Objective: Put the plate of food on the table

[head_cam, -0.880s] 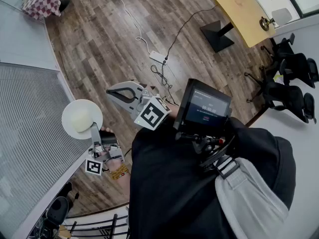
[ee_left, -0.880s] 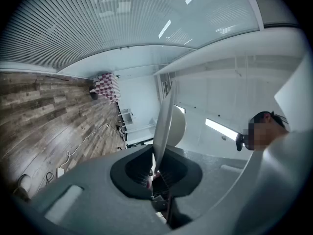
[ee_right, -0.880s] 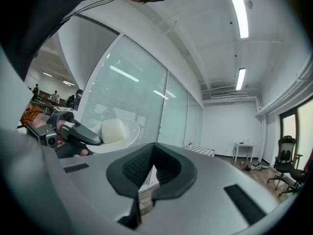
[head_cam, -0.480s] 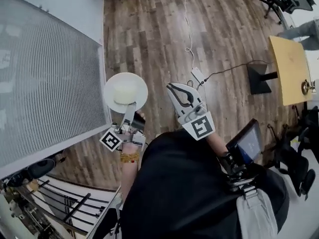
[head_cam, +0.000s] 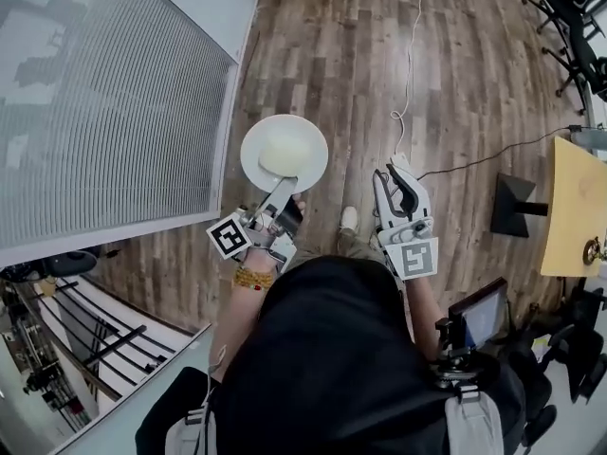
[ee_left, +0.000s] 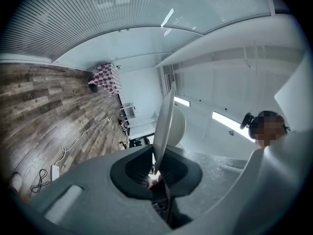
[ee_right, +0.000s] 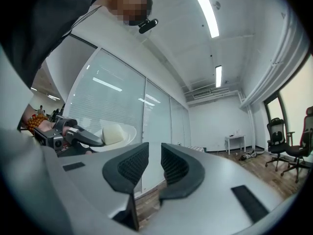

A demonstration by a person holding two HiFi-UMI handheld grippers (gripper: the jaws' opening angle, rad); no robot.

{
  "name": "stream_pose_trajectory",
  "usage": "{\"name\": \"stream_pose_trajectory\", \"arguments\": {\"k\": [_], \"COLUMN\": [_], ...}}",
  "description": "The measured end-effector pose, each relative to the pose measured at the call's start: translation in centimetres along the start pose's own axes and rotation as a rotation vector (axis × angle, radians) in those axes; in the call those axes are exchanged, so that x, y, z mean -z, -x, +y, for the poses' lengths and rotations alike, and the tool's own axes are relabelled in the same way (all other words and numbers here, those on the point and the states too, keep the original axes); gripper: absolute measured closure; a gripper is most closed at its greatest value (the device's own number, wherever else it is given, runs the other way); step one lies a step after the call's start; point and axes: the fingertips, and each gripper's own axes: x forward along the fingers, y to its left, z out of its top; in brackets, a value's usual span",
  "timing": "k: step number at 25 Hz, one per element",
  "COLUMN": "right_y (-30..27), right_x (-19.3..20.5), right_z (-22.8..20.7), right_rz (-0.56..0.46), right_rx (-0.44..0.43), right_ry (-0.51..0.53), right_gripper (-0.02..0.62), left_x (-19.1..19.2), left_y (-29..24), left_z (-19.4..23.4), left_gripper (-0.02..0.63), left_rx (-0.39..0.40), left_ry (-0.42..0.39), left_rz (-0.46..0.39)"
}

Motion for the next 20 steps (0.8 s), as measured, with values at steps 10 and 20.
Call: {"name": "stream_pose_trajectory", "arguments": {"k": [10, 20], "right_y": [-2.4, -5.2], "right_x": [0.3, 1.3], "right_z": [-1.5, -5.6], "right_rz": [-0.033, -0.020], "right_rx": [-0.043, 0.003], "right_ry": [-0.031, -0.019], "right_gripper": [0.468, 0.439], "left_x": [-2.3, -6.2], "left_y": [-0.2, -4.4], "left_z": [0.1, 0.8], "left_gripper": [0.584, 0.584], "left_rx": [-0.071, -0.052], "left_ry": [-0.030, -0.061], "left_rz": [-0.056, -0.057]}}
